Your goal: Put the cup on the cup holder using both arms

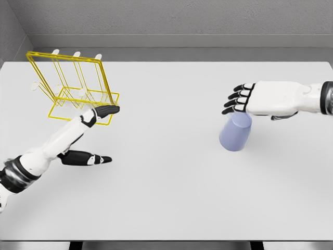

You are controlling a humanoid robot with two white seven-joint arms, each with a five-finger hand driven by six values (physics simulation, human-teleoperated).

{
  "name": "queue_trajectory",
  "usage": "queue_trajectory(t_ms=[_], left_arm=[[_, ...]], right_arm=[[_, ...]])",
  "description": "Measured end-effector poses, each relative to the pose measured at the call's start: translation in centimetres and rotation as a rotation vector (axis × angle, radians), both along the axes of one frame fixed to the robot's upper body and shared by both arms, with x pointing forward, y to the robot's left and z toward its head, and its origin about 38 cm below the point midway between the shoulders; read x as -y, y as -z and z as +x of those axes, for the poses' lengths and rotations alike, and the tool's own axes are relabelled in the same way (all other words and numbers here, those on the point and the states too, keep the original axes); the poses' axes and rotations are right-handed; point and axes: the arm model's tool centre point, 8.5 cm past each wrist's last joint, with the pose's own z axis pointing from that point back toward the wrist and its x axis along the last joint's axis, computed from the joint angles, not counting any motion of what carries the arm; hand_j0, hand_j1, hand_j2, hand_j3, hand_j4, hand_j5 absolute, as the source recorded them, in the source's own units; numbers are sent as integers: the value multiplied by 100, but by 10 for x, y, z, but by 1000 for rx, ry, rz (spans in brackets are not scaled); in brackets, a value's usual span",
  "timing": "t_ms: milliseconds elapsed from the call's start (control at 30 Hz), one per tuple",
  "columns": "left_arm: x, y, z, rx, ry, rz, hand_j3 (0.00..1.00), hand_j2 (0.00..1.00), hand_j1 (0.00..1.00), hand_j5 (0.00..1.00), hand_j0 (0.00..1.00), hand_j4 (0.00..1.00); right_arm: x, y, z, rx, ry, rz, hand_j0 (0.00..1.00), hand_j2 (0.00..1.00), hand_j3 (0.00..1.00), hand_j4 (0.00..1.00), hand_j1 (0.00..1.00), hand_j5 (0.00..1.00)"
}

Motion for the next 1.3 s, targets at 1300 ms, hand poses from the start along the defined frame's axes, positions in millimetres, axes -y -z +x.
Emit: queue_trajectory(t_ms=[1300], left_arm=[[56,77,10,-683,38,-254,100,100,100,100,100,100]], right_arm=[[-16,68,26,-89,55,-56,75,75,75,75,75,75]])
